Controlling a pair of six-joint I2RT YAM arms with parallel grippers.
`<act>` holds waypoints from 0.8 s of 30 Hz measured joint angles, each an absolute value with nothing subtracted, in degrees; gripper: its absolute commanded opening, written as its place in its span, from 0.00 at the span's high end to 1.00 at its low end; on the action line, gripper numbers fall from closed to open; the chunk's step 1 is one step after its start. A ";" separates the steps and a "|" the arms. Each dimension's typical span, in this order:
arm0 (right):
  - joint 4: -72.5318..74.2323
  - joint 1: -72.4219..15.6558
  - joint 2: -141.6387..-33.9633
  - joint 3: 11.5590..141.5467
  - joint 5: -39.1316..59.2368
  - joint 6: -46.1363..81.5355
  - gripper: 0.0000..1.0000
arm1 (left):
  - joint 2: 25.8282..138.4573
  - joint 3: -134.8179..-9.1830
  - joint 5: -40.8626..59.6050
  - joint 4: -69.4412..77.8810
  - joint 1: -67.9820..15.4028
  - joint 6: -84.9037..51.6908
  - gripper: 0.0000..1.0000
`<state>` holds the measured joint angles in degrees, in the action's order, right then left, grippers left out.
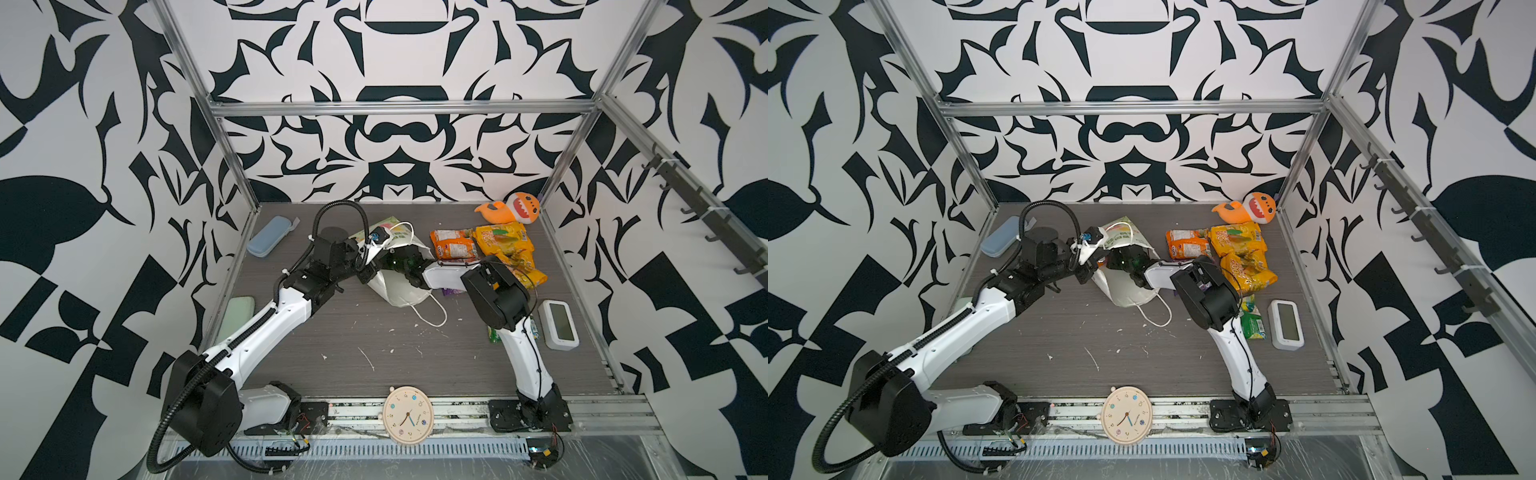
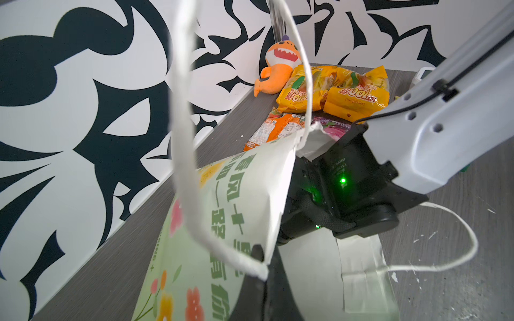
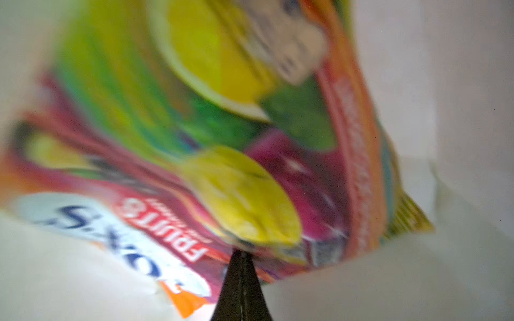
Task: Take the snacks out of the paper bag
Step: 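Lower the right gripper into the bag onto the orange Fox's fruits bag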
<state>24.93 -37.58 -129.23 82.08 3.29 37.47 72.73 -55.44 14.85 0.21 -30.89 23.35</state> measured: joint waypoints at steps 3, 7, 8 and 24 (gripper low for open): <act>25.98 -37.58 -126.54 80.20 4.19 37.43 1.00 | 72.73 -55.44 14.83 1.26 -30.89 23.35 1.00; 28.58 -37.74 -122.45 77.03 4.97 37.43 1.00 | 73.38 -55.42 14.85 2.39 -30.94 23.35 1.00; 29.06 -37.82 -121.45 76.18 5.08 37.45 1.00 | 73.71 -55.42 14.83 2.48 -30.94 23.35 1.00; 27.81 -39.48 -107.59 64.49 1.52 35.62 0.90 | 74.30 -55.13 13.91 2.59 -30.94 23.38 1.00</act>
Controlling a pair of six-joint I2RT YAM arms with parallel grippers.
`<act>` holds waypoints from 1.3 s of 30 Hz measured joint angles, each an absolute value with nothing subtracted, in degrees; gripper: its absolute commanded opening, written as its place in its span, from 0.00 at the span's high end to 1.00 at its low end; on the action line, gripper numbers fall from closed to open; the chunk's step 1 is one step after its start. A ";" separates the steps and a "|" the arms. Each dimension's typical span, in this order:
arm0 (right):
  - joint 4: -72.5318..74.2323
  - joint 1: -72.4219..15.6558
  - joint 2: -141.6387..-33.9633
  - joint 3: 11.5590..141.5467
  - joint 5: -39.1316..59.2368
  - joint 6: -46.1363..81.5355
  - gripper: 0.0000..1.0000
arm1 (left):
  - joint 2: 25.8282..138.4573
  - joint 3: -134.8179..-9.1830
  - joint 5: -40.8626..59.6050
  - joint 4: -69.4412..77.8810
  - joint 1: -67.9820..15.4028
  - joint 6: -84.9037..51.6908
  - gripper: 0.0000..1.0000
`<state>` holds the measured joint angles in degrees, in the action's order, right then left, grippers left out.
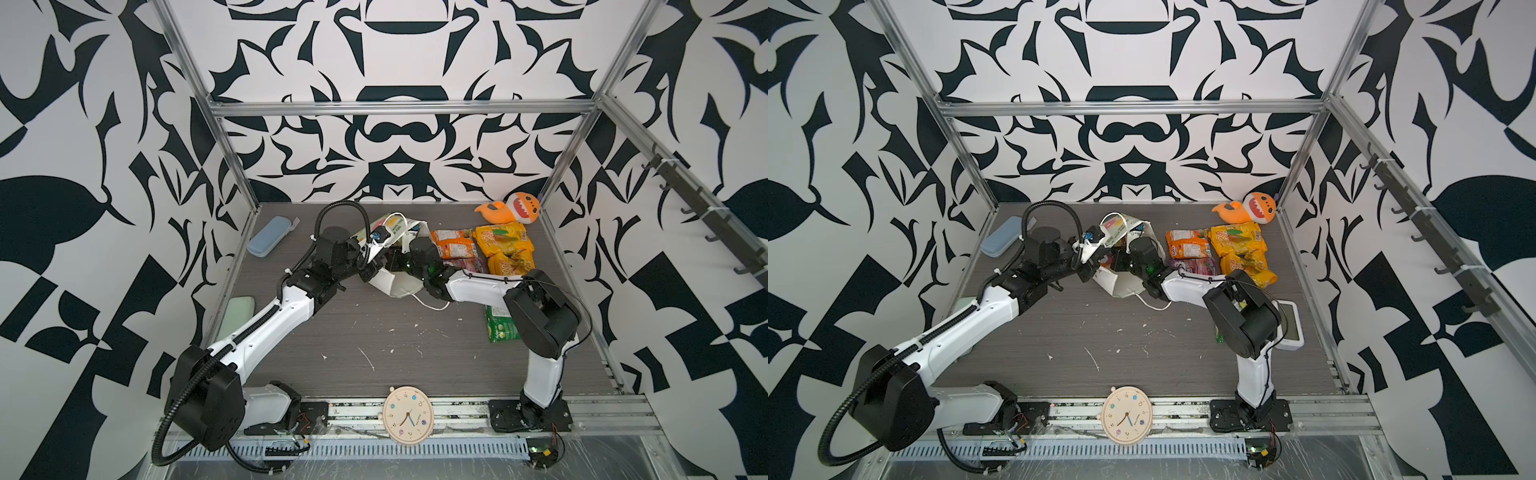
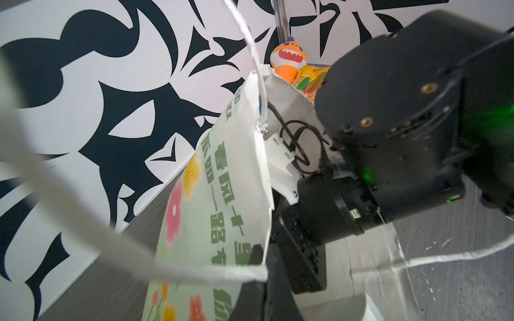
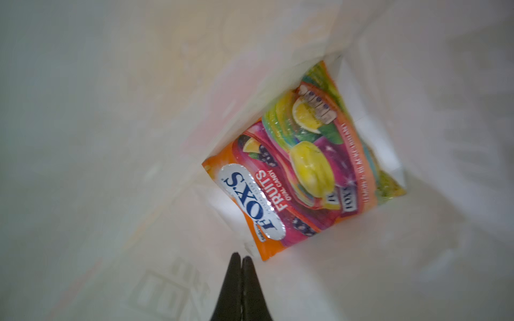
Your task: Take the snacks out of the paper bag
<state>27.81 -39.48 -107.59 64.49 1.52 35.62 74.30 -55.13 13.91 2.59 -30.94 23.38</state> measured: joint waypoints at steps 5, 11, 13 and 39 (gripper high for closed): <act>24.71 -39.44 -107.50 64.16 -3.49 33.45 0.47 | 74.35 -55.13 13.96 2.52 -30.94 23.38 1.00; 22.87 -39.20 -112.81 68.69 -6.59 29.19 0.30 | 74.35 -55.13 14.52 2.31 -30.94 23.33 1.00; 22.96 -39.07 -115.28 70.87 -7.07 27.53 0.25 | 74.35 -55.13 14.85 2.31 -30.94 23.24 1.00; 42.59 -36.14 -123.72 67.96 6.96 21.39 0.25 | 72.36 -55.13 19.79 1.19 -30.94 22.46 1.00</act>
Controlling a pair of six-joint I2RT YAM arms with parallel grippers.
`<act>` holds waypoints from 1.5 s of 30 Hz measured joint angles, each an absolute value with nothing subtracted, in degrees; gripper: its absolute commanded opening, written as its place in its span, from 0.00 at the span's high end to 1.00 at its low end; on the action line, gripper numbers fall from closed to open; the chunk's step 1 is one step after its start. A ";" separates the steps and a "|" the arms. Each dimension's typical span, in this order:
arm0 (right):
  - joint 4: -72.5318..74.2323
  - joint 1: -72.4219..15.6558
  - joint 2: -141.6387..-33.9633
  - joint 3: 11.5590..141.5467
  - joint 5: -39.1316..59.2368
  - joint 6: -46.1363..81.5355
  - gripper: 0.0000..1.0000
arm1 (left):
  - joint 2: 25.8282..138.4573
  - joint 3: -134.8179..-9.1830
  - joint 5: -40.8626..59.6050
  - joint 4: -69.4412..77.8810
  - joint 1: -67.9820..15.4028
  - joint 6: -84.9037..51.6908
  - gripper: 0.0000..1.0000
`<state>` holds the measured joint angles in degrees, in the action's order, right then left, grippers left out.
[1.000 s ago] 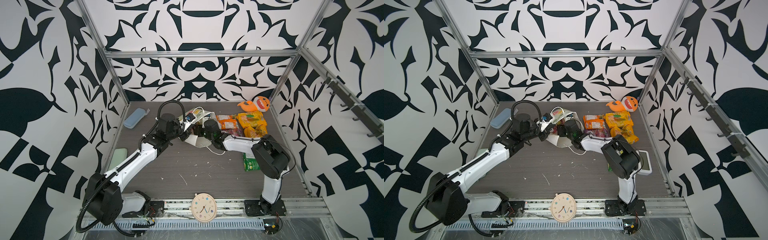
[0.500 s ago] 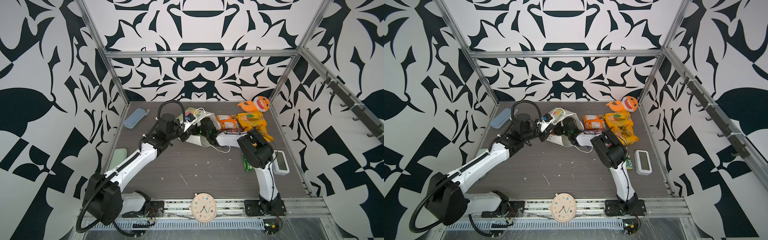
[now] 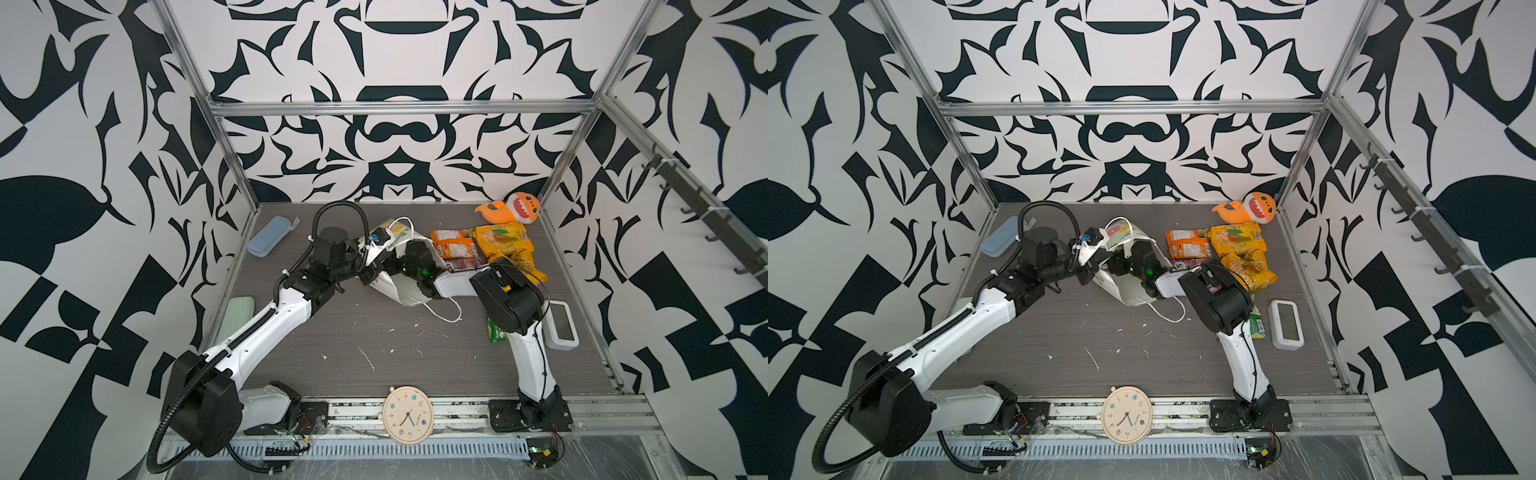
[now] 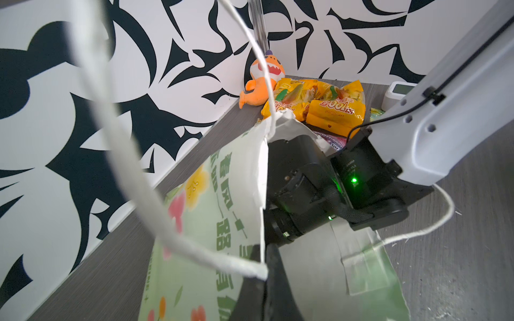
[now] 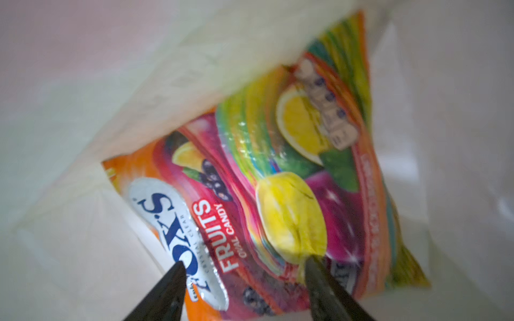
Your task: Take the snacks out of the paper bag
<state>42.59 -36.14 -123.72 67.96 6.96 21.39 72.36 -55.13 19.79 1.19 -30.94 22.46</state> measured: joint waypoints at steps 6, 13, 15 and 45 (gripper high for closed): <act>43.46 -36.14 -124.18 70.04 3.25 17.65 0.13 | 72.25 -55.13 21.06 1.08 -30.92 22.46 1.00; 46.33 -36.18 -128.66 75.48 3.25 15.16 0.26 | 72.84 -55.13 22.13 1.06 -30.85 22.46 1.00; 44.31 -36.29 -131.31 80.07 4.19 14.72 0.43 | 73.38 -55.16 21.85 1.06 -30.63 22.44 1.00; 38.13 -35.68 -118.98 69.87 19.07 40.23 1.00 | 77.95 -53.87 19.18 7.11 -30.94 22.02 1.00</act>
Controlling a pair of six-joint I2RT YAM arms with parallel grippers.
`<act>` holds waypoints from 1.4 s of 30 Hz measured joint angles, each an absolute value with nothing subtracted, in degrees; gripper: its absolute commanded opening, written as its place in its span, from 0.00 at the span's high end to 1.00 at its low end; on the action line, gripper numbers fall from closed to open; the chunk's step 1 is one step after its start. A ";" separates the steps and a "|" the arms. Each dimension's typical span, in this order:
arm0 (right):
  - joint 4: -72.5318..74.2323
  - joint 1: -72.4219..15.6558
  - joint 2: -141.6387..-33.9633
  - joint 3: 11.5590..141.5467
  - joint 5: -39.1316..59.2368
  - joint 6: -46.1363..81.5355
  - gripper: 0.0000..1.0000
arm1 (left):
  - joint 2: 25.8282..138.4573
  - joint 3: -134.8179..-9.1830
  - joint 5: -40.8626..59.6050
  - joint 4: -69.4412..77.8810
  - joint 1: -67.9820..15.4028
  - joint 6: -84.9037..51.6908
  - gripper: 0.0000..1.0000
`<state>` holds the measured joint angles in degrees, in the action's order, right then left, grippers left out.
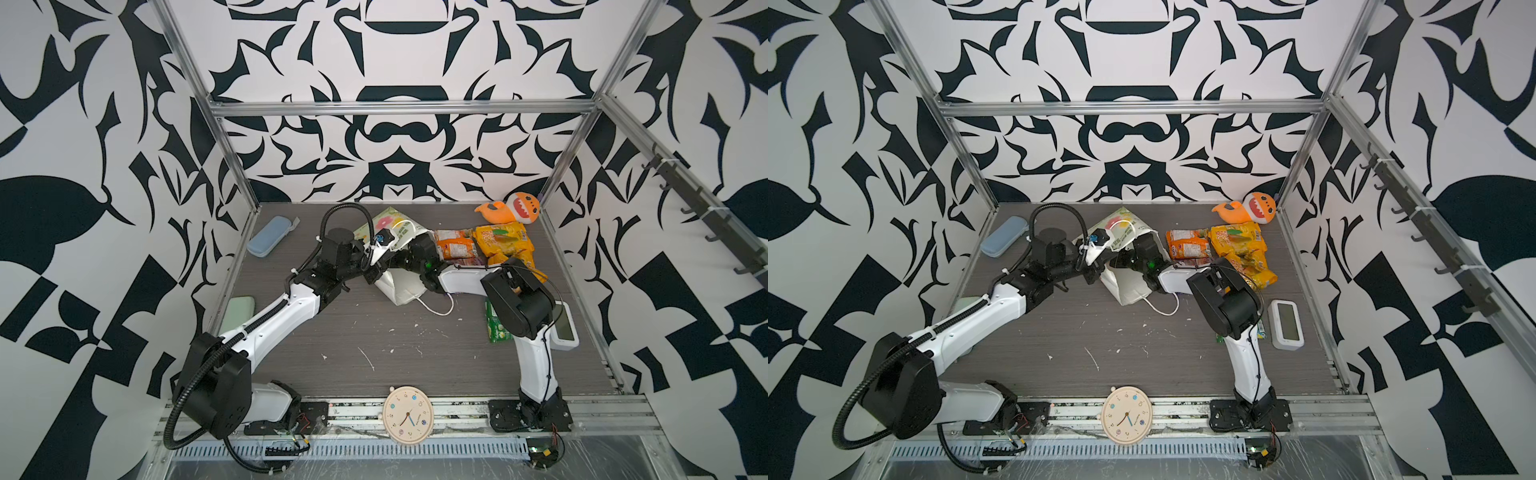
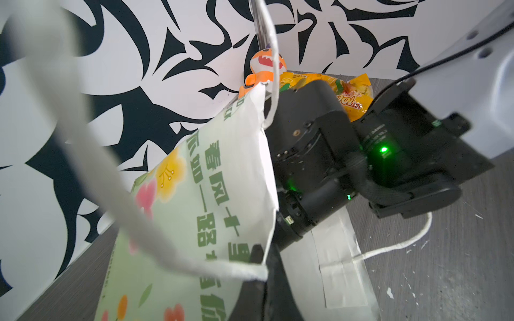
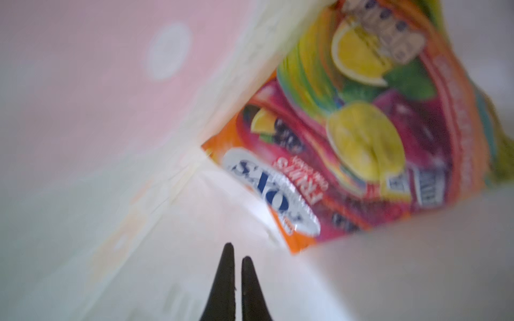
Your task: Take the snacks out of the paper bag
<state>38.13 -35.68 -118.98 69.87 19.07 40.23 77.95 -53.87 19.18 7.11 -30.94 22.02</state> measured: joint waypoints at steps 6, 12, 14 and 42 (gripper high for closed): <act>38.57 -36.16 -115.44 66.78 17.96 42.19 1.00 | 78.24 -53.87 18.52 7.46 -30.94 22.02 1.00; 33.61 -36.88 -113.08 65.23 11.99 43.97 0.83 | 78.24 -53.87 18.02 7.51 -30.94 22.04 1.00; 32.05 -37.12 -112.40 64.51 9.39 44.64 0.75 | 78.24 -53.87 18.02 7.51 -30.94 22.02 1.00; 25.43 -39.05 -120.73 75.16 -5.89 41.85 0.66 | 78.41 -55.07 18.72 5.39 -30.76 21.87 1.00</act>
<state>25.43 -39.05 -120.73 75.16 -5.89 41.85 78.41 -55.07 18.72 5.39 -30.76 21.87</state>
